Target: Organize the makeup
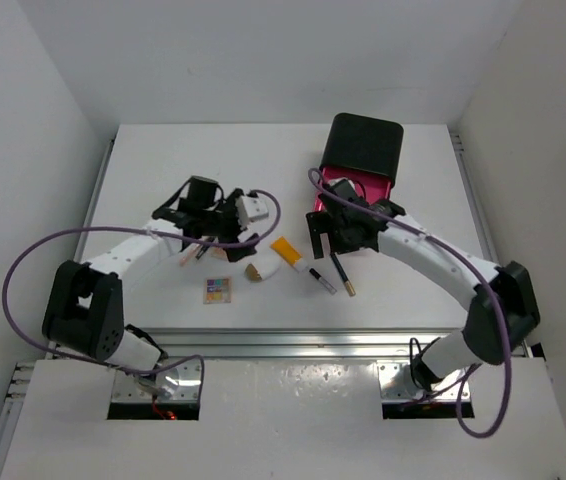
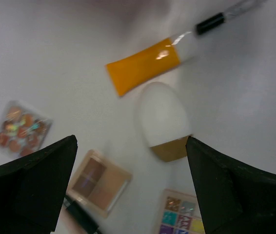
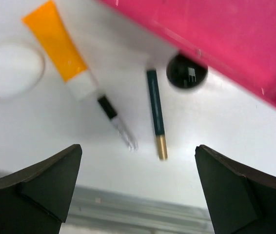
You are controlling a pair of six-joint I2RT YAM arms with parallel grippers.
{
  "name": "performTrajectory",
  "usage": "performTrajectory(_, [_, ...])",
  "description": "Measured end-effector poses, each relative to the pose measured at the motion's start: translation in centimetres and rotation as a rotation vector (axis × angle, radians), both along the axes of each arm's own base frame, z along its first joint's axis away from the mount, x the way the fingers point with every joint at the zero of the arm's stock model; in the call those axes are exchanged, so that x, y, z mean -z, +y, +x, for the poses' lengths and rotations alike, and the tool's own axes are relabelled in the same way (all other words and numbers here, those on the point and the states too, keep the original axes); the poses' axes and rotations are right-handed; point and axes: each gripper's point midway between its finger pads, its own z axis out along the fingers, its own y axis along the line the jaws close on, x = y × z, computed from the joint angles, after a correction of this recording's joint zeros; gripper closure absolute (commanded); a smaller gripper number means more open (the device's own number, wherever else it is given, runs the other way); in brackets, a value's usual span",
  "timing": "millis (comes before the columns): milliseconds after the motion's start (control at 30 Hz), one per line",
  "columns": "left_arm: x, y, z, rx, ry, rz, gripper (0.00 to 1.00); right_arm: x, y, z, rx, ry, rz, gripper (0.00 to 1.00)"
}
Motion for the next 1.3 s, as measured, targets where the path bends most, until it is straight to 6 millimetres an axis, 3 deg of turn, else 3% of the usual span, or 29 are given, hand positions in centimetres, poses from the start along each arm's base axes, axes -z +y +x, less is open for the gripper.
performTrajectory(100, [1.7, -3.0, -3.0, 0.123, 0.072, 0.021, 0.00, -1.4, -0.9, -2.3, -0.027, 0.006, 0.023, 0.00])
performTrajectory(267, [4.0, -4.5, -5.4, 0.179, 0.167, 0.058, 0.00, -3.5, -3.0, -5.3, -0.001, -0.015, 0.048, 0.00])
performTrajectory(533, [10.0, -4.0, -4.9, 0.029, 0.298, 0.184, 0.00, -4.2, -6.1, -7.4, 0.040, -0.049, -0.007, 0.00])
performTrajectory(633, [11.5, -3.9, -4.4, -0.008, 0.287, 0.237, 0.00, -4.1, -6.8, -7.8, 0.036, -0.049, -0.035, 0.00])
performTrajectory(700, [11.4, -4.5, -3.8, -0.021, 0.265, 0.246, 0.02, -4.2, -7.1, -8.0, 0.034, -0.055, -0.043, 0.00])
performTrajectory(767, [11.6, -5.0, -3.3, -0.031, 0.249, 0.254, 0.07, -4.0, -7.5, -8.3, 0.033, -0.057, -0.048, 0.00])
performTrajectory(933, [11.5, -5.4, -3.2, -0.038, 0.251, 0.246, 0.37, -3.4, -8.4, -9.3, 0.031, -0.056, -0.059, 0.00])
performTrajectory(1167, [11.4, -5.1, -4.6, -0.016, 0.284, 0.242, 0.62, -3.7, -9.0, -9.3, 0.018, -0.075, -0.082, 0.00])
performTrajectory(1300, [11.1, -4.3, -6.1, -0.009, 0.356, 0.260, 0.64, -3.8, -9.0, -9.0, 0.011, -0.090, -0.090, 0.00])
